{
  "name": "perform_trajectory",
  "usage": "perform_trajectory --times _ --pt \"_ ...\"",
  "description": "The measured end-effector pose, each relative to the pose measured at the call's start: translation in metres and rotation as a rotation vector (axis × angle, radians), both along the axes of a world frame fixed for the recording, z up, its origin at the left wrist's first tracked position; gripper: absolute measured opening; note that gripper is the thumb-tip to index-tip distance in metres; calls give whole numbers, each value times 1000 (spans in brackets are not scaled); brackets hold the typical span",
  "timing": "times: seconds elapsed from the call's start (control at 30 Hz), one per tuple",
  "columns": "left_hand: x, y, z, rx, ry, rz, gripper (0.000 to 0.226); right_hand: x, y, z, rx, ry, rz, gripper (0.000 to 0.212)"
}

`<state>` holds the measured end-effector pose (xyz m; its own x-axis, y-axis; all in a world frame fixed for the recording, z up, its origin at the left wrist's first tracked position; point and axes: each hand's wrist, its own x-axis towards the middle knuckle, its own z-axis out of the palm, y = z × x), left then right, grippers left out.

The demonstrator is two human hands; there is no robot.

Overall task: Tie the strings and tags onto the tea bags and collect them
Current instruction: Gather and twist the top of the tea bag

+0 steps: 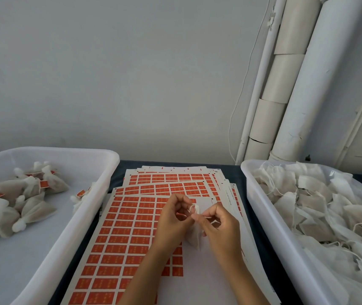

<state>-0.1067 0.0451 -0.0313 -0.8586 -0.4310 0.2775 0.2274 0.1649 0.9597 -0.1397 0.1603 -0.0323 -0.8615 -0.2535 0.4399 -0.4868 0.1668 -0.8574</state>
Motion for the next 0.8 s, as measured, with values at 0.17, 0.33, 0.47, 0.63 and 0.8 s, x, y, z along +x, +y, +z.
perform_trajectory --times 0.17,0.33,0.47,0.63,0.8 --pt "4 0 0 -2 63 -58 24 1 -1 -1 11 51 -10 10" --pt "3 0 -2 -70 47 -85 26 -3 2 -2 -36 -8 -42 9" --pt "0 1 -5 -170 28 -21 23 -6 1 -5 7 -28 -42 14" --pt "-1 2 -8 -176 33 -11 22 -7 1 -6 8 -18 -31 12" --pt "-1 1 -9 -153 67 3 18 -7 -1 -5 -4 -41 -9 8"
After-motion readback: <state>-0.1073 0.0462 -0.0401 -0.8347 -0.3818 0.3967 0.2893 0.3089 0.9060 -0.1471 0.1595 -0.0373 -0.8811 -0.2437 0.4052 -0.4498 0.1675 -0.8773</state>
